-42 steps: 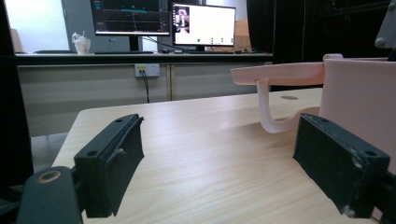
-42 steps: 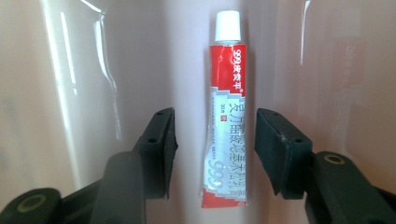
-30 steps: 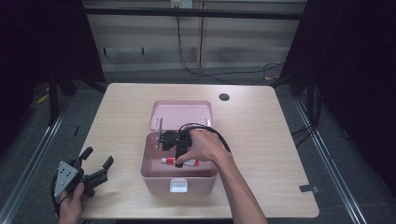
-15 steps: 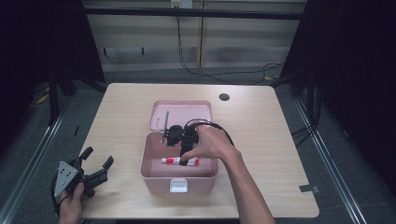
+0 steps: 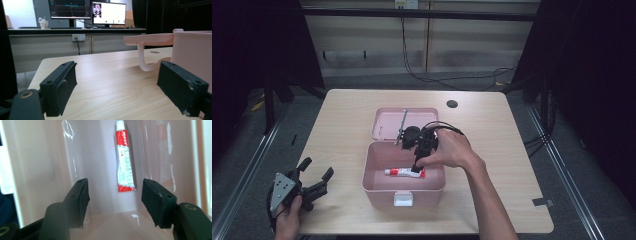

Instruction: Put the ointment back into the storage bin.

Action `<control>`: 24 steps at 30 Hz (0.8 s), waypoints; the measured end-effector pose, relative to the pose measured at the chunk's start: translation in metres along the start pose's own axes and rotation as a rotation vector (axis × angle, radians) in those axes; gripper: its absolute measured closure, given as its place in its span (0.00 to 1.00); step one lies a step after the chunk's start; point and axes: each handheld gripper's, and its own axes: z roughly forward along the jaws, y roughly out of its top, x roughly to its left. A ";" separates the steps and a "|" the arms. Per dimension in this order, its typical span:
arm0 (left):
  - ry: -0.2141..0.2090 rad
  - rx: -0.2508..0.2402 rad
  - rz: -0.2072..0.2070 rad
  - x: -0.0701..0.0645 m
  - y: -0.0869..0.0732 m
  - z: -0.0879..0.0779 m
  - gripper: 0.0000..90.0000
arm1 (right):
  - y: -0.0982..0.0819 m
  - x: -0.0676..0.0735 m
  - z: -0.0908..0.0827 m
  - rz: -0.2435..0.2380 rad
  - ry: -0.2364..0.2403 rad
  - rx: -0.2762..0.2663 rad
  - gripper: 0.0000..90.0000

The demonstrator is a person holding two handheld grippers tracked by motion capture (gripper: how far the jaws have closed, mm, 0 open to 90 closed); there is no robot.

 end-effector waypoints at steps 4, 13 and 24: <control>0.000 0.000 0.000 0.000 0.000 0.000 0.17 | -0.007 0.001 -0.009 0.014 -0.007 -0.035 0.43; 0.000 0.000 0.000 0.000 0.000 0.000 0.17 | -0.019 0.005 -0.028 0.024 -0.020 -0.072 0.43; 0.000 0.000 0.000 0.000 0.000 0.000 0.17 | -0.054 0.012 -0.059 0.051 -0.051 -0.134 0.42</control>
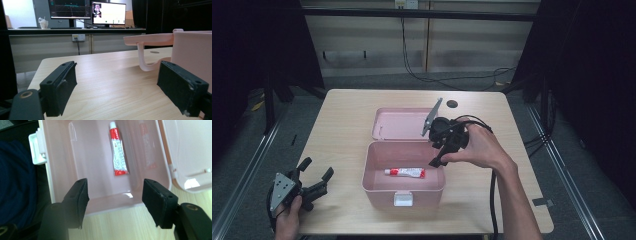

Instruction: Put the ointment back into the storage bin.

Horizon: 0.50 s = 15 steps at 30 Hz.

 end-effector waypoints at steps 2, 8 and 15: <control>0.000 0.000 0.000 0.000 0.000 0.000 0.17 | -0.004 0.002 -0.002 0.004 -0.012 0.008 0.41; 0.000 0.000 0.000 0.000 0.000 0.000 0.17 | -0.020 0.006 -0.010 0.022 -0.031 0.001 0.40; -0.001 -0.001 -0.001 0.000 0.000 0.000 0.17 | -0.039 0.007 -0.015 0.051 -0.041 0.000 0.38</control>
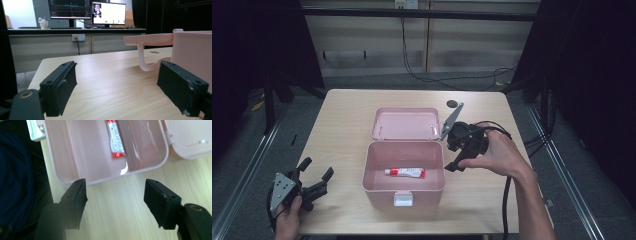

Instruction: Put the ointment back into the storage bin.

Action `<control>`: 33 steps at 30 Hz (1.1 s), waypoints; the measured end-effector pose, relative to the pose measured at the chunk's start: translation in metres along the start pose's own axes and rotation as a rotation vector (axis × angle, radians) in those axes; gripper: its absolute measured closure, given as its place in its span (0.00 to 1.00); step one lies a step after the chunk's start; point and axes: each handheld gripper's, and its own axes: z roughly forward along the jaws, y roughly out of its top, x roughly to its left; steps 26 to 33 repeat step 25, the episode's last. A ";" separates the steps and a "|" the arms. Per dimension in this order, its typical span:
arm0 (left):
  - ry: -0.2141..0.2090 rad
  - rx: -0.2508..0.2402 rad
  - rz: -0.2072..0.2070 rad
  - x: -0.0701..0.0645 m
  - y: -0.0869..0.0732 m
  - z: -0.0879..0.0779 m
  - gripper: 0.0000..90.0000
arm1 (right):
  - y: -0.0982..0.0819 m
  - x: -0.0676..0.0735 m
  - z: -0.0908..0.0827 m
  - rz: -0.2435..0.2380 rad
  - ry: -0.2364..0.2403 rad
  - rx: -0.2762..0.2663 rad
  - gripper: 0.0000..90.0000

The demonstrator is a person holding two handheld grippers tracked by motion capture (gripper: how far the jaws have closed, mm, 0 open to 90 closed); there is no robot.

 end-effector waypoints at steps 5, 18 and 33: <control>0.001 0.001 0.001 0.000 0.000 0.000 0.17 | -0.016 0.000 0.000 0.013 -0.011 0.006 0.35; 0.001 0.001 0.001 0.000 0.000 0.000 0.17 | -0.055 0.003 0.021 0.085 -0.014 0.019 0.34; 0.002 0.001 0.002 0.000 0.000 0.000 0.17 | -0.072 0.001 0.038 0.115 -0.016 0.022 0.32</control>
